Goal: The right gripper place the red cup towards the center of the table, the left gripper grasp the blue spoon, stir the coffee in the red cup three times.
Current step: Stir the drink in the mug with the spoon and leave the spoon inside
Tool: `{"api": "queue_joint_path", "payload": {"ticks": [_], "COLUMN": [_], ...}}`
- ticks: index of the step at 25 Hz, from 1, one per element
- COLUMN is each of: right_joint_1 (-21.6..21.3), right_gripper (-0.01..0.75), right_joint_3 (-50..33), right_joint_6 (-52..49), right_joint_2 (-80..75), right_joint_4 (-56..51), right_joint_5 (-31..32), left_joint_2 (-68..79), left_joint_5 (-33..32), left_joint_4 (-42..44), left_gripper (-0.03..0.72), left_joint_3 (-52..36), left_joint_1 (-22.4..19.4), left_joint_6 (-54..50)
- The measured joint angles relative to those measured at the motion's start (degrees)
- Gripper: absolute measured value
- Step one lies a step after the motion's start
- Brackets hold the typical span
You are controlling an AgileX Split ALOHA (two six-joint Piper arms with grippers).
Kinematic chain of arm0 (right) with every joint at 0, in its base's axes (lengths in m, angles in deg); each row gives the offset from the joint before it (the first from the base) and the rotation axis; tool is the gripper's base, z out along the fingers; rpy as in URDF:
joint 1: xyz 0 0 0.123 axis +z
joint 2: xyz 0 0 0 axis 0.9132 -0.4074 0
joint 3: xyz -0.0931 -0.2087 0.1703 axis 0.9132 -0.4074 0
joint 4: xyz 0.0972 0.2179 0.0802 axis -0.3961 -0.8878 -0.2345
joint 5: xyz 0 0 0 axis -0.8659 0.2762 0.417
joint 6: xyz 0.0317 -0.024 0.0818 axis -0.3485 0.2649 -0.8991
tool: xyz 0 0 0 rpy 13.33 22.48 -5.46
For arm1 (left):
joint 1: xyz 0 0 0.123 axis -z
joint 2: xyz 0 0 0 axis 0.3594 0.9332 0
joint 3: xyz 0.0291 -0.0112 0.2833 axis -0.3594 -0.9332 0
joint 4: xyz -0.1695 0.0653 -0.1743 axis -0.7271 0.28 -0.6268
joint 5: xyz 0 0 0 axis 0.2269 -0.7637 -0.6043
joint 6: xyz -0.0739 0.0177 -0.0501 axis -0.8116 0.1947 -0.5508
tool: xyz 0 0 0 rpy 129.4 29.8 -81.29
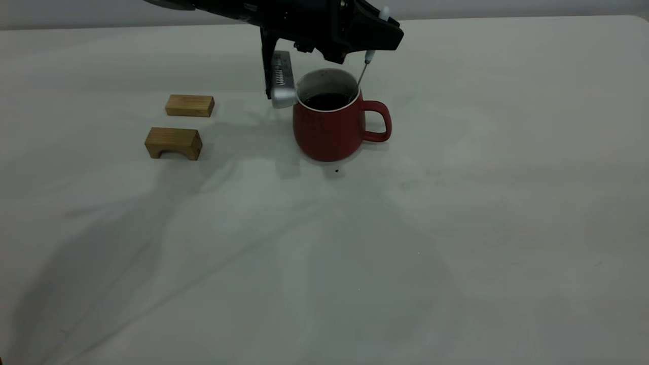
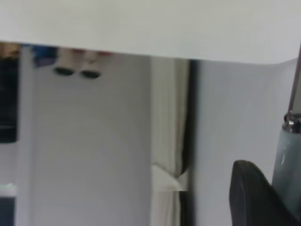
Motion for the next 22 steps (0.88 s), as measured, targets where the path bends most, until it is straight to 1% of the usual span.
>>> {"api": "queue_joint_path", "payload": {"ticks": [4, 6, 10, 13, 17, 20, 22], "right_joint_1": [0.0, 0.0, 0.0, 0.0, 0.0, 0.0, 0.0], "right_gripper": [0.563, 0.563, 0.563, 0.563, 0.563, 0.563, 0.563], "right_joint_3": [0.0, 0.0, 0.0, 0.0, 0.0, 0.0, 0.0], "right_joint_6": [0.0, 0.0, 0.0, 0.0, 0.0, 0.0, 0.0], "right_joint_2": [0.0, 0.0, 0.0, 0.0, 0.0, 0.0, 0.0], "right_joint_4": [0.0, 0.0, 0.0, 0.0, 0.0, 0.0, 0.0], "right_joint_5": [0.0, 0.0, 0.0, 0.0, 0.0, 0.0, 0.0], "left_joint_2": [0.0, 0.0, 0.0, 0.0, 0.0, 0.0, 0.0], "left_joint_5": [-1.23, 0.02, 4.34, 7.01, 9.09, 8.78, 7.24], "left_joint_4": [3.69, 4.32, 4.2, 1.8, -2.73, -4.08, -4.01], "left_gripper": [0.142, 0.142, 0.142, 0.142, 0.142, 0.142, 0.142], "left_joint_3": [0.0, 0.0, 0.0, 0.0, 0.0, 0.0, 0.0], "left_joint_1": [-2.31, -3.18, -3.39, -2.92, -1.05, 0.39, 0.8], "left_joint_6": [-4.83, -5.47, -5.3, -2.74, 3.12, 4.88, 4.86]}}
